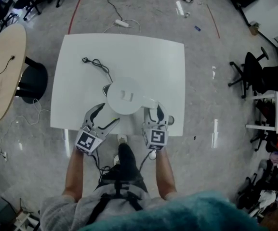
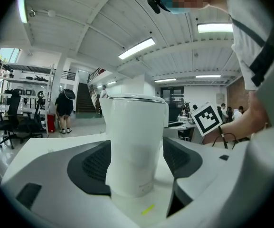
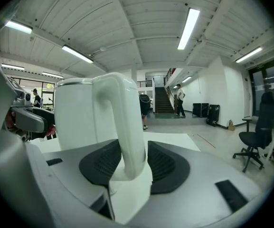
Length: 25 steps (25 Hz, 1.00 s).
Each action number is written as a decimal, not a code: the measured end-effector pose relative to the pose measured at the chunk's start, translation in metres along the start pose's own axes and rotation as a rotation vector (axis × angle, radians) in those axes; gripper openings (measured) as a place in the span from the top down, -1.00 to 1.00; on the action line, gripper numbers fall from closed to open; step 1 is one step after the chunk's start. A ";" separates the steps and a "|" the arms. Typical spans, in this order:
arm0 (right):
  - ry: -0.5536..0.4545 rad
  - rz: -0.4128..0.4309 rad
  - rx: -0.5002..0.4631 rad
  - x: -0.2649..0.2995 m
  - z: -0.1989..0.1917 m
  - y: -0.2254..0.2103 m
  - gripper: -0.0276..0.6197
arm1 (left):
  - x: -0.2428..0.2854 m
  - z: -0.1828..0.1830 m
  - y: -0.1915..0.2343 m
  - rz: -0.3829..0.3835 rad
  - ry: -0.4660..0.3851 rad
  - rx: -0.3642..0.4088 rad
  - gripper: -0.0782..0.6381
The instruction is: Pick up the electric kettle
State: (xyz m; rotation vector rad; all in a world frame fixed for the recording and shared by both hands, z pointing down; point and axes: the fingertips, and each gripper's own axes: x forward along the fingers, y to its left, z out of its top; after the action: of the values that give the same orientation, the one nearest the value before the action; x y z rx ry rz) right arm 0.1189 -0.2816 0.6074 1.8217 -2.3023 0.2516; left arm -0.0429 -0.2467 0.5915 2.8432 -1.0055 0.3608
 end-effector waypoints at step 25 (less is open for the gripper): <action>-0.007 0.014 -0.016 0.028 0.002 -0.002 0.38 | 0.017 0.001 0.000 -0.055 0.013 0.004 -0.32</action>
State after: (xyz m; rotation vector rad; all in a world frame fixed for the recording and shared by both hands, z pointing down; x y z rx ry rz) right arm 0.1148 -0.3086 0.6125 1.8025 -2.3149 0.2284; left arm -0.0298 -0.2578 0.5949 2.8615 -0.9227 0.3751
